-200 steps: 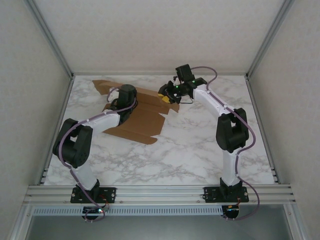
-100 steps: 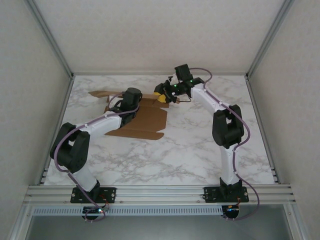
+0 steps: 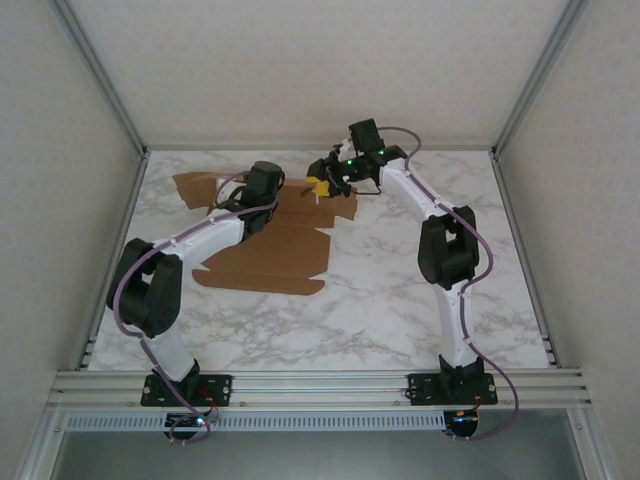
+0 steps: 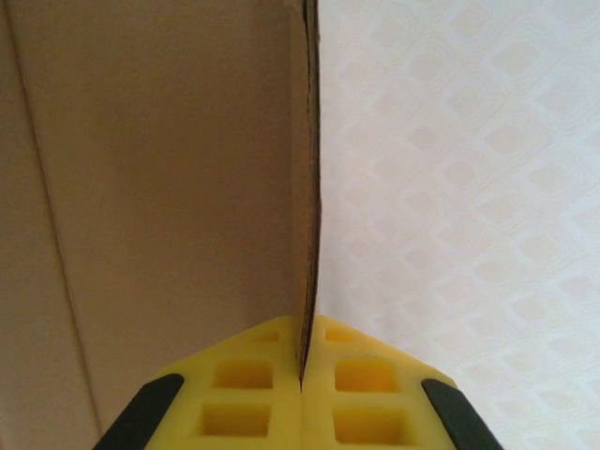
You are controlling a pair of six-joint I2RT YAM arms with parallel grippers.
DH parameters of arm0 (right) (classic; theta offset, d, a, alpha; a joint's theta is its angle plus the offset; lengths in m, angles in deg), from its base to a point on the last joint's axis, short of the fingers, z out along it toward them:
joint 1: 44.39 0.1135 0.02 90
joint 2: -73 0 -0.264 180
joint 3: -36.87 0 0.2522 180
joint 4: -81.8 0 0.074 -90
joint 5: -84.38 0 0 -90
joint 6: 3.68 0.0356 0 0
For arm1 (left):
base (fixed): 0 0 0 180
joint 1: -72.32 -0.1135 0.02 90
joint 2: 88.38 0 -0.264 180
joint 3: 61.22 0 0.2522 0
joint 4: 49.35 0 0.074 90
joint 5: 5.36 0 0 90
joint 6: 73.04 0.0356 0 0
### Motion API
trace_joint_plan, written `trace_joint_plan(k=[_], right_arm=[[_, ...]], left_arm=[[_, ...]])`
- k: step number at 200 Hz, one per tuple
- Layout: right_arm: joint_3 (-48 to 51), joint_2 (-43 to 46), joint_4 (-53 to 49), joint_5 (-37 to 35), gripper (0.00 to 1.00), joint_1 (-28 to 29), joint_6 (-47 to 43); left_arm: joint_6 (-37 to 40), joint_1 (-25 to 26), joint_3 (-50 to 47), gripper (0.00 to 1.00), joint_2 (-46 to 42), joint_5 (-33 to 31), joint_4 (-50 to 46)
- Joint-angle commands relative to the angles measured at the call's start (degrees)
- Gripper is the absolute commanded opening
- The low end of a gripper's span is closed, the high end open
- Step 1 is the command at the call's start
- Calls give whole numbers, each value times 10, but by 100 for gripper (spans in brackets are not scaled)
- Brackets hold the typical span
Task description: Fold the paper box
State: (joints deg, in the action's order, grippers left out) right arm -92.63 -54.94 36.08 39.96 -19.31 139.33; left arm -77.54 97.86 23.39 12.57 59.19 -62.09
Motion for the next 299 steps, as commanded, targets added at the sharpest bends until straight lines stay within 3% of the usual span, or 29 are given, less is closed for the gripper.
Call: trace_joint_plan(k=[1,39,79,93,108,132,168,180,207,231,260,299], right_arm=[[-26,-30,30,25,33,4,24],[-44,-56,27,9,18,3,33],[-41,-50,-3,-17,17,2,4],[-38,-45,-9,-26,6,1,-6],[-37,-43,-13,-34,4,0,-9],[-44,-53,-11,-30,13,-2,-3],[-33,-32,-15,-55,40,-8,-20],[-17,-9,-24,-78,50,-11,-41],[67,86,-10,-182,63,-17,-85],[168,166,37,-233,63,-37,-74],[235,205,80,-182,60,-56,-66],[308,244,82,-184,50,-50,-55]], left_arm=[[11,4,10,0,27,44,-14],[-9,14,13,0,32,44,-10],[-20,15,16,0,31,22,-23],[-22,14,19,0,37,22,-27],[-19,14,22,0,42,22,-25],[-12,10,26,0,50,22,-22],[-8,8,24,0,53,23,-13],[-2,6,23,0,52,22,-9],[15,-1,10,0,50,35,30],[42,-6,4,0,54,43,63],[64,-8,-10,0,55,39,103],[101,-11,-38,0,60,43,184]])
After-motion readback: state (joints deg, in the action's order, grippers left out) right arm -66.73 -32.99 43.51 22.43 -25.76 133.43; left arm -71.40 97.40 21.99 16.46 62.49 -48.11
